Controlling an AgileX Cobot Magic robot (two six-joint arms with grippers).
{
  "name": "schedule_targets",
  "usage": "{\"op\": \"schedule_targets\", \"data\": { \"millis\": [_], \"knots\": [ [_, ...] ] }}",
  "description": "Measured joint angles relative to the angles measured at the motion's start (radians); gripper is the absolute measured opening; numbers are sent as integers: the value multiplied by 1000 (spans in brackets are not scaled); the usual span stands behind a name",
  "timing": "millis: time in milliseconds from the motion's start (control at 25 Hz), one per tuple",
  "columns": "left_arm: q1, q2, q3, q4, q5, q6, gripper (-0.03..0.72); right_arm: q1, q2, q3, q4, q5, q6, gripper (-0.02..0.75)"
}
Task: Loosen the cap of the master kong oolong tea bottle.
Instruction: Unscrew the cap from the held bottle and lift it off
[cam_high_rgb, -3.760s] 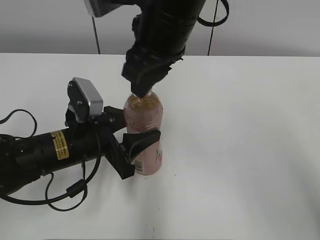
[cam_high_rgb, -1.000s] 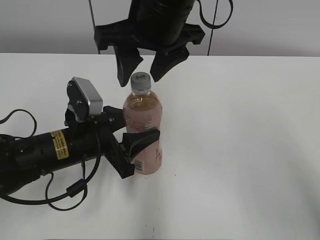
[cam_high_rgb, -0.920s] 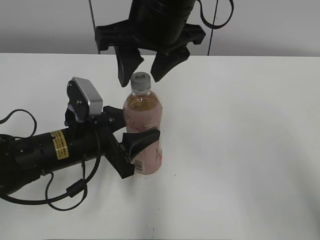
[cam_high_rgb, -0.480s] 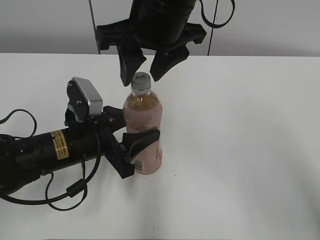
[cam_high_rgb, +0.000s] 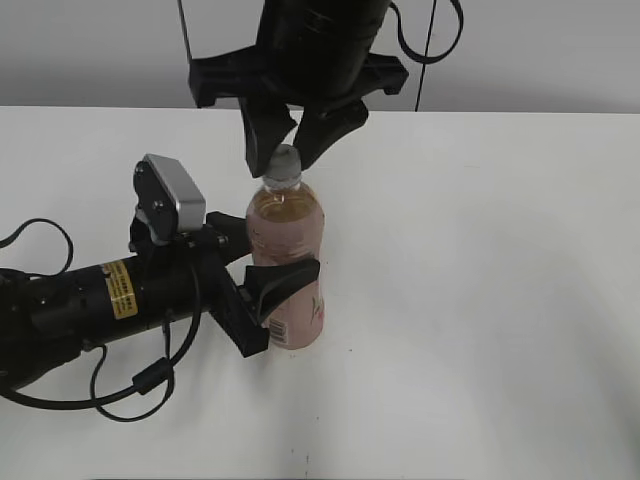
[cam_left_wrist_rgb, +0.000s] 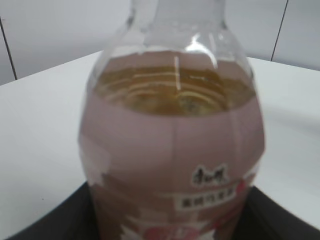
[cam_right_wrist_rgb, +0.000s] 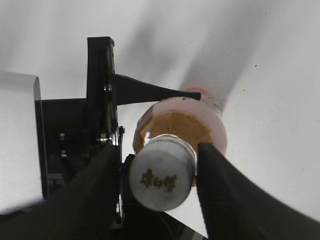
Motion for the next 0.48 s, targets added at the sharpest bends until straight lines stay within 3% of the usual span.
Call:
{"op": "schedule_targets", "data": {
  "millis": [80,240,480],
  "knots": [
    [0,0,0,0,0,0,392,0,0,0,-4,0,-5,289],
    [0,0,0,0,0,0,392,0,0,0,-5,1,-122,283],
    [0,0,0,0,0,0,392,0,0,0,-2,2,-576,281]
  ]
}}
